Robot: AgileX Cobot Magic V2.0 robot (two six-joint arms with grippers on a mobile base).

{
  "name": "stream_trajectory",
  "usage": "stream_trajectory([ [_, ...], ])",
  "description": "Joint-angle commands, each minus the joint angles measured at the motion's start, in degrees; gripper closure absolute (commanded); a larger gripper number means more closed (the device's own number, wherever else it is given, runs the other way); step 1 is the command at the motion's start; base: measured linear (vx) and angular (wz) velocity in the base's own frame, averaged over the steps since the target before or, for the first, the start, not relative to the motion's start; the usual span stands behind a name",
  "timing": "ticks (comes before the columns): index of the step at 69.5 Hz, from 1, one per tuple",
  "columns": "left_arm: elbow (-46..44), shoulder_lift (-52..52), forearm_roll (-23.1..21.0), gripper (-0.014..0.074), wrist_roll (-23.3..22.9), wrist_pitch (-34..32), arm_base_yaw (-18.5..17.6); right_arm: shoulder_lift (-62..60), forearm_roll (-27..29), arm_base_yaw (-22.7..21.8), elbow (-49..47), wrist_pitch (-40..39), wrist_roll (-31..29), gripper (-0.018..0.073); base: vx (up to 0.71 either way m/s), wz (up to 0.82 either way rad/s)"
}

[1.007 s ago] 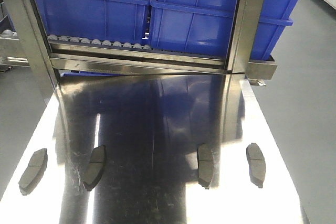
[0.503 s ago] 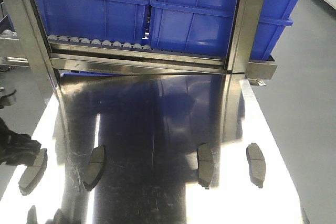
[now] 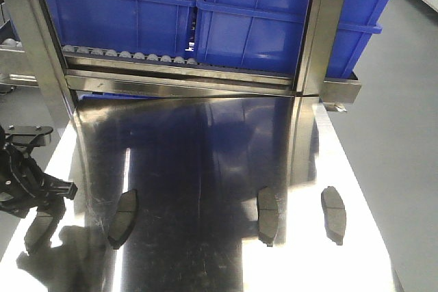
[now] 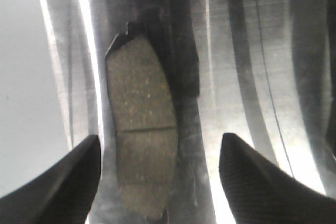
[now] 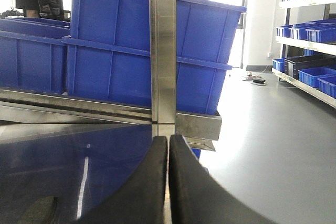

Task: Move and align brake pads A on conveyor
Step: 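Close the left gripper on the brake pad and lift it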

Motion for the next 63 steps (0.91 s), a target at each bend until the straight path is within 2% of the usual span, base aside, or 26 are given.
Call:
stream_trajectory([
  [1,-2.24,-0.88,-0.67,0.012,-0.43,-0.92,-0.22,-0.51,-0.07,-0.38,0.65,-4.27,-0.02,0.0571,0.0,0.0],
  [29,-2.67,2.42,-0.81,0.0121,-1.22,-0.23,-0.22,-0.68,-0.07,-0.38,0.65,-4.28,-0.02,0.0571,0.0,0.0],
  [40,-2.67,2.43,-0.7,0.0155,-1.22,-0.23,-0.22,-0.68,-0.07,-0.38,0.65,-4.28,-0.02,0.0571,0.0,0.0],
  [50,-2.67,2.43,-0.7,0.0285,-0.8,0.06,-0.22,-0.68,-0.07,-0.38,0.65,-4.28,-0.02,0.0571,0.0,0.0],
  [63,-2.67,2.24,-0.7,0.0598,0.82,0.64,-0.22,-0.68,-0.07,-0.38,0.65,-4.28,-0.02,0.0571,0.0,0.0],
])
